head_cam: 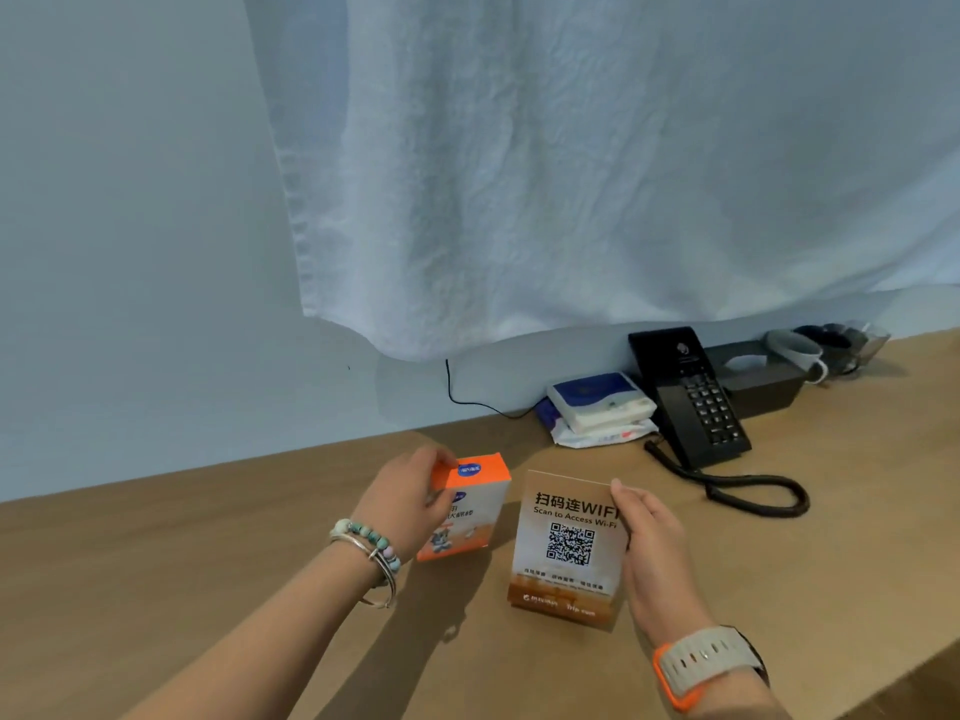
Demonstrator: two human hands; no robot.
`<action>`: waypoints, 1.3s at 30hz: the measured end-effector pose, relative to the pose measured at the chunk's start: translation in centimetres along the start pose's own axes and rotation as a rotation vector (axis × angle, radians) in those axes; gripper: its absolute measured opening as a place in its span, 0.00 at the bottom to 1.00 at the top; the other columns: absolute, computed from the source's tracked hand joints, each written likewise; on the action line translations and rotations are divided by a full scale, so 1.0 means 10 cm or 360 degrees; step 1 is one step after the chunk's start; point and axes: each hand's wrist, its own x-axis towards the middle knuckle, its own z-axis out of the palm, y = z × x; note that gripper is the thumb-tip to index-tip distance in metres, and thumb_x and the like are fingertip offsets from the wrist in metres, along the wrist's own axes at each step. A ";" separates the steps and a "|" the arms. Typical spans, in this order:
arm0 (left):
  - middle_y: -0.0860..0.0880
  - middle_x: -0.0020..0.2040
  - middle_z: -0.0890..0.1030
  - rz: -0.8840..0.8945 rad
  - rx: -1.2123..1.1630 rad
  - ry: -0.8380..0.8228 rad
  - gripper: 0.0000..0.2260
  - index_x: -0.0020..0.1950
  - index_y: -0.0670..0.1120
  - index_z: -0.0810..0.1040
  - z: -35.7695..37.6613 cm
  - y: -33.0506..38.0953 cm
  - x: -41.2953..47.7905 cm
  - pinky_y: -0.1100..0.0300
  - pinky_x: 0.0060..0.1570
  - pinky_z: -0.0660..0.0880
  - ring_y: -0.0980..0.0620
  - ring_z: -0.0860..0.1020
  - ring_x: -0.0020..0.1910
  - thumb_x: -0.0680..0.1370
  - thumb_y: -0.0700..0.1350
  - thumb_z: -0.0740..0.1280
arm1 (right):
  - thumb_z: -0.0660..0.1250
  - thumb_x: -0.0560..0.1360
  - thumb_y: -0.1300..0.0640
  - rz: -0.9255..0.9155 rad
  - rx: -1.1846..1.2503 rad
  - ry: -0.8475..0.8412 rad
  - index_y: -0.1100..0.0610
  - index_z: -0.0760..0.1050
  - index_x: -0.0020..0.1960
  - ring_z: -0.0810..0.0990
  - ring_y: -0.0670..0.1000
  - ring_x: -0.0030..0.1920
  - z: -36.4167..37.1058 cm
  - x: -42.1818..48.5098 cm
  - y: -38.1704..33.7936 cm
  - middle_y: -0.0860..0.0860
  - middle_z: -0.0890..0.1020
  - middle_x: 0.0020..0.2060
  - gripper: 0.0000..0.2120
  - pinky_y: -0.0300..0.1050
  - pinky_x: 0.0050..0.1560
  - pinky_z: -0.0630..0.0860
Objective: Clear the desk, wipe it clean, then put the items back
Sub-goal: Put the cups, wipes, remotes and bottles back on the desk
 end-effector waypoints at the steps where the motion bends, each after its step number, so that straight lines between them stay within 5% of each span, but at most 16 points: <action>1: 0.49 0.53 0.77 -0.0025 0.0007 0.0018 0.13 0.60 0.48 0.72 0.07 0.02 0.11 0.61 0.52 0.70 0.50 0.75 0.51 0.76 0.42 0.65 | 0.63 0.78 0.56 -0.0002 -0.0023 -0.0030 0.60 0.75 0.46 0.82 0.51 0.36 -0.03 0.16 -0.04 0.55 0.83 0.38 0.07 0.42 0.31 0.76; 9: 0.46 0.59 0.76 -0.0363 0.0126 0.0135 0.16 0.66 0.46 0.70 0.45 0.18 0.64 0.62 0.52 0.66 0.47 0.74 0.57 0.78 0.41 0.62 | 0.56 0.81 0.54 -0.0199 -0.0700 -0.0436 0.56 0.75 0.49 0.81 0.48 0.41 -0.25 1.20 -0.27 0.52 0.81 0.42 0.10 0.37 0.35 0.75; 17: 0.47 0.70 0.68 -0.0540 0.0345 0.0137 0.19 0.72 0.48 0.64 0.52 0.20 0.81 0.59 0.61 0.67 0.48 0.70 0.65 0.81 0.44 0.57 | 0.64 0.77 0.54 -0.0559 -0.1308 -0.0898 0.46 0.76 0.47 0.78 0.39 0.41 -0.30 1.82 -0.39 0.45 0.81 0.43 0.04 0.37 0.40 0.77; 20: 0.48 0.68 0.69 -0.0598 0.0382 0.0152 0.18 0.71 0.49 0.65 0.43 0.13 0.83 0.60 0.60 0.69 0.49 0.72 0.63 0.81 0.43 0.57 | 0.64 0.78 0.57 -0.0556 -0.1266 -0.0921 0.51 0.77 0.46 0.75 0.39 0.29 -0.13 1.97 -0.45 0.48 0.80 0.35 0.04 0.33 0.31 0.72; 30: 0.46 0.58 0.78 -0.0421 0.0566 0.0222 0.14 0.62 0.43 0.76 0.26 -0.07 1.01 0.57 0.50 0.73 0.45 0.77 0.55 0.76 0.43 0.67 | 0.64 0.77 0.63 -0.0561 -0.1121 -0.0927 0.52 0.74 0.43 0.78 0.45 0.29 0.52 2.36 -0.43 0.51 0.79 0.36 0.08 0.32 0.31 0.75; 33: 0.48 0.56 0.79 -0.0468 0.0541 0.0251 0.14 0.61 0.44 0.77 0.25 -0.14 1.11 0.58 0.49 0.73 0.47 0.77 0.53 0.76 0.42 0.66 | 0.63 0.78 0.59 -0.0602 -0.1258 -0.0858 0.56 0.75 0.44 0.78 0.47 0.31 0.64 2.48 -0.47 0.52 0.80 0.36 0.05 0.35 0.34 0.76; 39: 0.47 0.58 0.79 -0.0538 0.0591 0.0175 0.17 0.66 0.48 0.72 0.29 -0.21 1.31 0.57 0.51 0.74 0.45 0.78 0.54 0.77 0.43 0.65 | 0.60 0.79 0.60 -0.0516 -0.1311 -0.0728 0.60 0.71 0.33 0.78 0.50 0.31 0.77 2.68 -0.49 0.52 0.78 0.30 0.15 0.37 0.39 0.77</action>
